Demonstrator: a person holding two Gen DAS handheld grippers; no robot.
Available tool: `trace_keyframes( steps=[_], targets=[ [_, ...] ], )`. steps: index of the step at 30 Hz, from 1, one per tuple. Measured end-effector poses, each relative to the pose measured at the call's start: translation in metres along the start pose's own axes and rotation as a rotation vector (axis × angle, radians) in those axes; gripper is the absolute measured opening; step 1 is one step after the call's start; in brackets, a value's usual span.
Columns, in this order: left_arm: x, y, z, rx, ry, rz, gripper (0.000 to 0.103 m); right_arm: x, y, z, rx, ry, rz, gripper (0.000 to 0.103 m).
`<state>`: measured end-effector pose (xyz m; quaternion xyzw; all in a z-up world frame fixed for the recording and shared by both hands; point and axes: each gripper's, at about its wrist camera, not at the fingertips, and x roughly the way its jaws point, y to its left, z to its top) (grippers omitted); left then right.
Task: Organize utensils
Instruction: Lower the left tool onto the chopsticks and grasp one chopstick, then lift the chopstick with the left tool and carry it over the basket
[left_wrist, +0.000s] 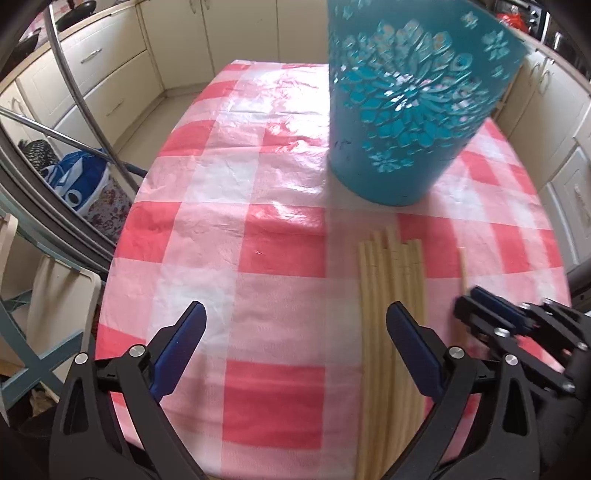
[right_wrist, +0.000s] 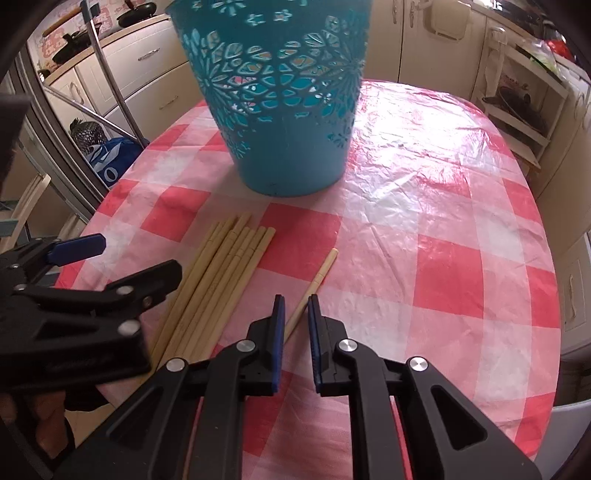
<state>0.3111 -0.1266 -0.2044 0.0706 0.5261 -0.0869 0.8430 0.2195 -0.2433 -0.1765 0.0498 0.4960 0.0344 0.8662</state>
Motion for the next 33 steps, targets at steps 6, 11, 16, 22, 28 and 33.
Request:
trace_keyframes(
  steps=[6,11,16,22,28,33],
  targets=[
    [0.010,-0.003,0.002,0.026,0.003,0.060,0.093,-0.002,-0.003,-0.003,0.007,0.009,0.012,0.013],
    [0.011,-0.009,0.006,0.063,-0.007,0.085,0.090,-0.002,-0.002,-0.004,-0.006,0.005,0.005,0.013],
    [0.006,-0.021,0.007,0.132,-0.032,0.022,0.049,-0.002,-0.001,-0.004,-0.015,0.005,0.001,0.013],
    [0.001,-0.044,0.004,0.243,-0.028,-0.049,0.005,-0.002,-0.005,-0.003,0.013,0.005,0.021,0.013],
    [-0.034,-0.002,0.006,0.070,-0.072,-0.264,0.004,-0.003,-0.016,-0.002,0.075,0.009,0.067,0.011],
    [-0.132,0.042,0.031,-0.081,-0.400,-0.446,0.004,-0.004,-0.016,-0.003,0.083,0.005,0.061,0.011]
  ],
)
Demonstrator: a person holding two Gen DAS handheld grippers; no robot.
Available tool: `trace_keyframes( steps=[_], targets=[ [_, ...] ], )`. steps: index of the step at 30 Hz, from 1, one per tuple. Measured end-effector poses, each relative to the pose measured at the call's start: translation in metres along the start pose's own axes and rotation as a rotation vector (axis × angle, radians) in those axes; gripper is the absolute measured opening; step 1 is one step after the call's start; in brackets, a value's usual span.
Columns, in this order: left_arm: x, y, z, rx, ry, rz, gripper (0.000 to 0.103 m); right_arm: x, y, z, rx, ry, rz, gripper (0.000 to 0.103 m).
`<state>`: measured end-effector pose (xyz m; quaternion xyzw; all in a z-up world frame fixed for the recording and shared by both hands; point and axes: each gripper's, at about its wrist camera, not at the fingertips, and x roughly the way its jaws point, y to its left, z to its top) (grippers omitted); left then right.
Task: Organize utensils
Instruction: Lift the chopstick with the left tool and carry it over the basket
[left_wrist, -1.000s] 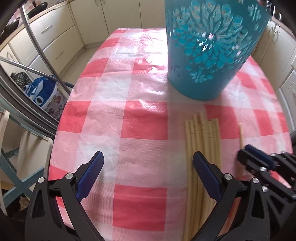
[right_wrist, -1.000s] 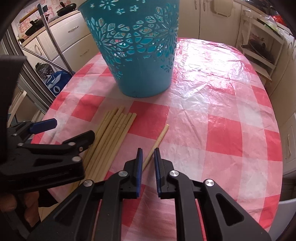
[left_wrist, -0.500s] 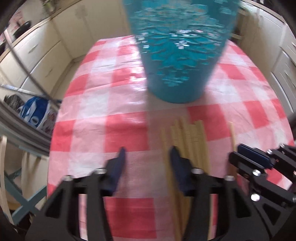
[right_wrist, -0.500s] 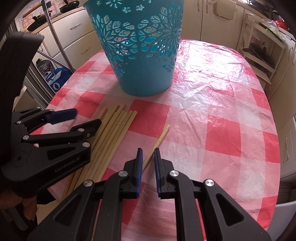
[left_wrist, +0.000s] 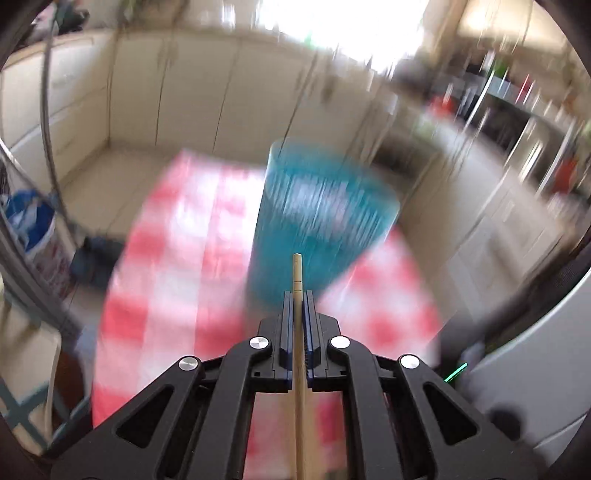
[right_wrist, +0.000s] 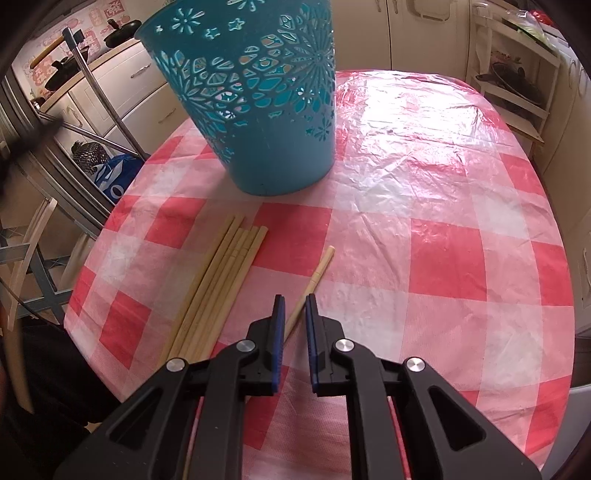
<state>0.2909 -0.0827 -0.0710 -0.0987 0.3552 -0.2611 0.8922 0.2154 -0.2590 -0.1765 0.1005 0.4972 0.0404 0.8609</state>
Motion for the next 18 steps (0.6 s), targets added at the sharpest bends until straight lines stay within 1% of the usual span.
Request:
trace_keyframes(
  steps=[1,2,4,5,7,8,9,11,13,15,17,18],
  targets=[
    [-0.015,-0.006,0.016,0.002,-0.086,-0.019,0.004,0.000,0.000,0.000,0.001,-0.001,-0.001,0.011],
    [-0.024,-0.010,0.025,0.002,-0.144,-0.034,0.004,-0.001,-0.001,0.000,0.002,-0.002,-0.001,0.011],
    [-0.039,-0.022,0.052,0.016,-0.299,-0.067,0.005,-0.002,-0.002,-0.001,0.004,-0.004,0.001,0.011],
    [-0.044,-0.028,0.061,0.023,-0.362,-0.066,0.005,-0.002,-0.002,-0.001,0.004,-0.006,0.000,0.011],
    [-0.042,-0.037,0.083,0.021,-0.450,-0.052,0.005,-0.002,-0.002,-0.002,0.004,-0.009,-0.003,0.011],
    [-0.039,-0.042,0.089,0.016,-0.479,-0.049,0.005,-0.002,-0.002,-0.002,0.002,-0.011,-0.004,0.011],
    [-0.033,-0.046,0.098,0.020,-0.536,-0.023,0.005,-0.002,-0.002,-0.003,0.001,-0.013,-0.005,0.011],
    [-0.018,-0.054,0.107,0.041,-0.584,0.026,0.005,-0.002,-0.002,-0.002,-0.001,-0.015,-0.007,0.011],
    [0.004,-0.058,0.117,0.041,-0.590,0.069,0.005,-0.002,-0.001,-0.003,-0.005,-0.016,-0.010,0.011],
    [0.031,-0.055,0.116,0.032,-0.557,0.101,0.005,-0.002,-0.001,-0.002,-0.006,-0.015,-0.010,0.011],
    [0.057,-0.054,0.108,0.042,-0.501,0.135,0.005,-0.002,-0.001,-0.002,-0.003,-0.014,-0.006,0.011],
    [0.063,-0.052,0.103,0.048,-0.487,0.147,0.005,-0.002,-0.001,-0.002,-0.002,-0.014,-0.004,0.011]
  ],
)
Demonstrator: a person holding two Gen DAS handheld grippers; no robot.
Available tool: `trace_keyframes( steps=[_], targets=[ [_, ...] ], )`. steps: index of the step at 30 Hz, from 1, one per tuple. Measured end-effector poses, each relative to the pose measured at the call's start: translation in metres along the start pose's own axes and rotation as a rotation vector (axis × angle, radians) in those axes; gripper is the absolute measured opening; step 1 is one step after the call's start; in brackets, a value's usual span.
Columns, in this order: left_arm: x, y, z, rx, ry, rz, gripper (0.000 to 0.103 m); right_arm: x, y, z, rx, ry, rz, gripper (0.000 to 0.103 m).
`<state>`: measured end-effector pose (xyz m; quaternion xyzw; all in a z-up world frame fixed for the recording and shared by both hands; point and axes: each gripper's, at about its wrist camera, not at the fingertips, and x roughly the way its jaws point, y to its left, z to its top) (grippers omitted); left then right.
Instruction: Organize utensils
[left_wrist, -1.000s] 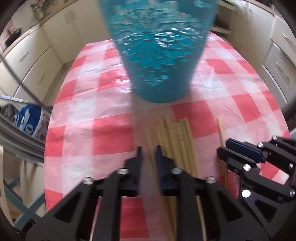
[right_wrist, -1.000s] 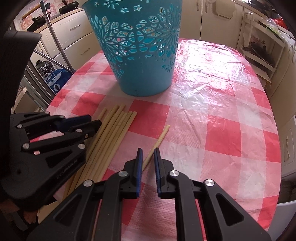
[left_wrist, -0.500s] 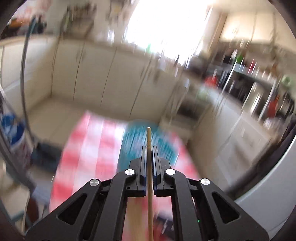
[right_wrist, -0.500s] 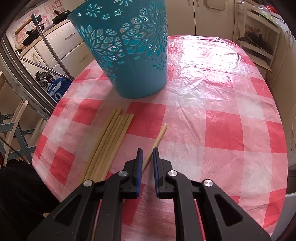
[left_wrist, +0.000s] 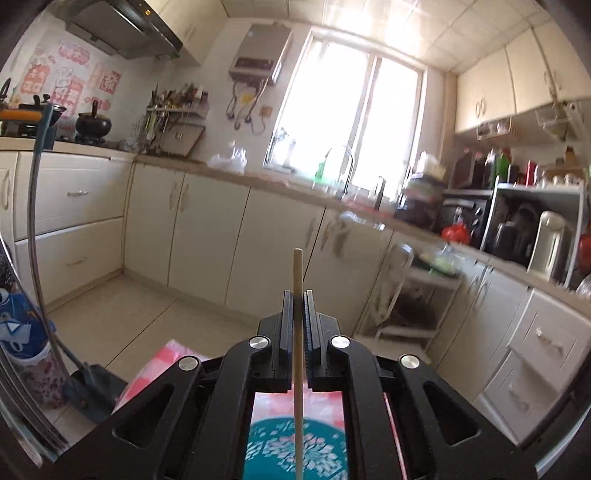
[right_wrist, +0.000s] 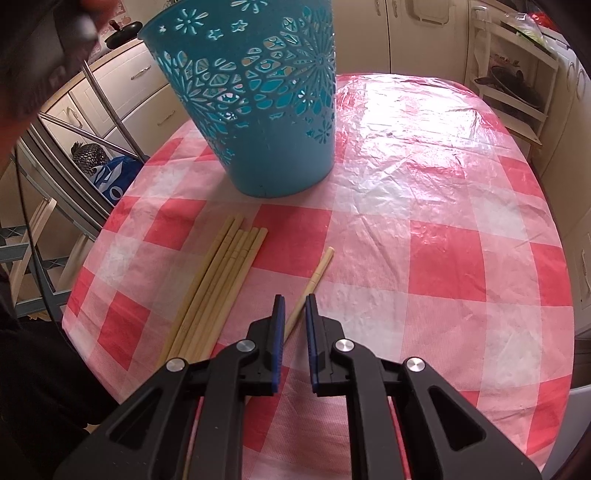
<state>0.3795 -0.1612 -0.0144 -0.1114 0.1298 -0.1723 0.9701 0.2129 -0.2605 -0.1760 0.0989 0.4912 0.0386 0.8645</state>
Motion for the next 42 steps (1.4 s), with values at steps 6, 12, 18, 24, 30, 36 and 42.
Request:
trace_keyframes(
  steps=[6,12,18,24,30,36,42],
  targets=[
    [0.010,0.002,-0.039,0.067,0.109,0.021,0.005,0.000,-0.001,0.000,0.000,0.000,0.001,0.011],
    [-0.015,0.020,-0.056,0.110,0.213,0.042,0.037,0.000,0.001,0.000,-0.010,0.000,-0.003,0.011],
    [-0.074,0.066,-0.050,0.053,0.150,0.143,0.085,-0.004,-0.012,-0.002,0.040,0.015,0.036,0.011],
    [-0.092,0.102,-0.040,-0.055,0.180,0.129,0.087,-0.003,0.002,0.000,0.008,0.023,-0.050,0.011],
    [-0.092,0.122,-0.037,-0.127,0.212,0.112,0.087,0.000,0.033,-0.005,-0.127,0.028,-0.211,0.010],
    [-0.091,0.150,-0.034,-0.237,0.240,0.124,0.087,-0.043,-0.018,-0.011,0.184,-0.003,0.036,0.005],
    [-0.096,0.174,-0.032,-0.324,0.243,0.130,0.087,-0.121,-0.026,0.029,0.301,-0.231,0.232,0.005]
  ],
)
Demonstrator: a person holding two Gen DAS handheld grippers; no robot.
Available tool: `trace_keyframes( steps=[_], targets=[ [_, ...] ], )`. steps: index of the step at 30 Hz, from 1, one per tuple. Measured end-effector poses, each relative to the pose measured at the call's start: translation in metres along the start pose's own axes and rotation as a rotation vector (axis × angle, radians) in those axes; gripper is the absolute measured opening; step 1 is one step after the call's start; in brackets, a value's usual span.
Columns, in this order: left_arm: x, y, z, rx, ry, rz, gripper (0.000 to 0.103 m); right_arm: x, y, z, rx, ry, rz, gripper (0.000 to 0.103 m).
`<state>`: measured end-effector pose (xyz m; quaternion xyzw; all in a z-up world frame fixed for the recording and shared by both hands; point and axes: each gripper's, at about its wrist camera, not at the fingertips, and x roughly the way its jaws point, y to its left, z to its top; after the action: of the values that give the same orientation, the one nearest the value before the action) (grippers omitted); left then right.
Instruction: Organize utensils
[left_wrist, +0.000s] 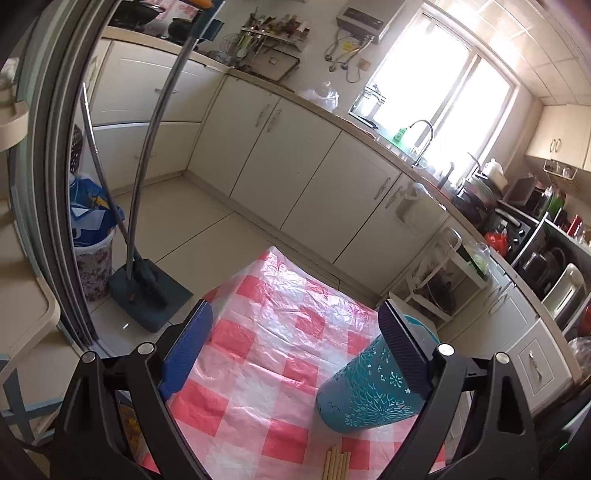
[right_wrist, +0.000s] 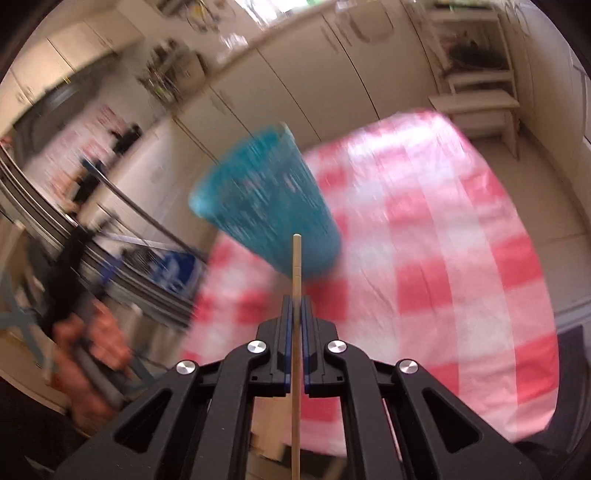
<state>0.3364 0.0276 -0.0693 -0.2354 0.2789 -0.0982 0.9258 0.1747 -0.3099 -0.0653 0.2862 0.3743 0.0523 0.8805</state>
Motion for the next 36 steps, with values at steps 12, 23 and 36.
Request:
trace_keyframes(
  steps=[12,23,36],
  targets=[
    [-0.003,0.009,0.003,-0.013,-0.029,0.021,0.088,0.000,0.111,0.129,-0.181,-0.631,-0.149,0.005],
    [0.001,0.003,0.001,0.014,-0.017,0.034,0.090,0.076,0.078,0.096,-0.175,-0.541,-0.274,0.006],
    [-0.009,-0.001,-0.005,0.046,-0.048,0.054,0.092,0.008,0.074,-0.085,-0.312,-0.350,-0.269,0.027]
  ],
)
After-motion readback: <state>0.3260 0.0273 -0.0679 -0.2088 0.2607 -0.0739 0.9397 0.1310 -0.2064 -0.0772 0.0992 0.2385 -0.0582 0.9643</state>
